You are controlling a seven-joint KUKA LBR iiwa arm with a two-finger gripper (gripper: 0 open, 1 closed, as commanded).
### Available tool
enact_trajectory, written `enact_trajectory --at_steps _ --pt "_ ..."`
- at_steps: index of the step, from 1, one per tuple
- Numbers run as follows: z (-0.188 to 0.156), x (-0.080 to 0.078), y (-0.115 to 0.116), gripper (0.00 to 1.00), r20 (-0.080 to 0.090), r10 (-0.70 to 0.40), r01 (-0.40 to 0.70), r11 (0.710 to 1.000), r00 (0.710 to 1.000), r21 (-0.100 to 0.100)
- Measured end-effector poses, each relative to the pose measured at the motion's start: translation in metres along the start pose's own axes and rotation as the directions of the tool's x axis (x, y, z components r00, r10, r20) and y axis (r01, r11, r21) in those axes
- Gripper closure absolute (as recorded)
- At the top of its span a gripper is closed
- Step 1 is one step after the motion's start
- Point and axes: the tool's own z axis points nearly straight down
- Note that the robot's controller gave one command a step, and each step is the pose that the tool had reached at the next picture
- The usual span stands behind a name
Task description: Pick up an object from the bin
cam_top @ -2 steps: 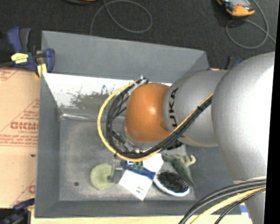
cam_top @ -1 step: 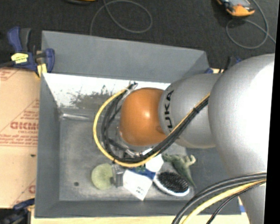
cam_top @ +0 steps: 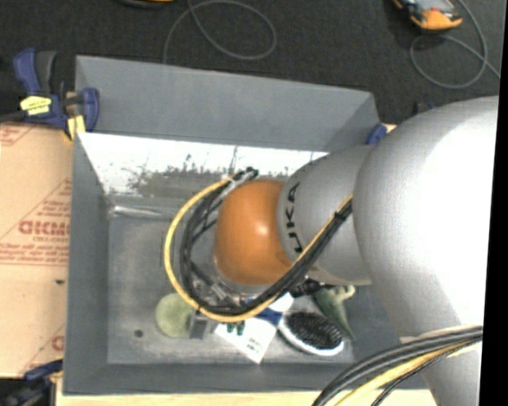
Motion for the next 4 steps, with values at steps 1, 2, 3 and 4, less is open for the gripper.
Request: enact_trajectory --at_steps 1,2,3,4 --pt "0.0 0.0 0.0 1.0 0.0 0.0 0.0 1.0 1.0 0.0" --pt "-0.004 0.001 0.0 1.0 -0.005 0.001 -0.001 1.0 1.0 0.001" --pt "-0.024 0.003 0.0 1.0 -0.013 0.001 -0.001 1.0 1.0 0.002" --pt "-0.044 0.002 0.0 1.0 -0.009 0.0 0.0 1.0 1.0 0.0"
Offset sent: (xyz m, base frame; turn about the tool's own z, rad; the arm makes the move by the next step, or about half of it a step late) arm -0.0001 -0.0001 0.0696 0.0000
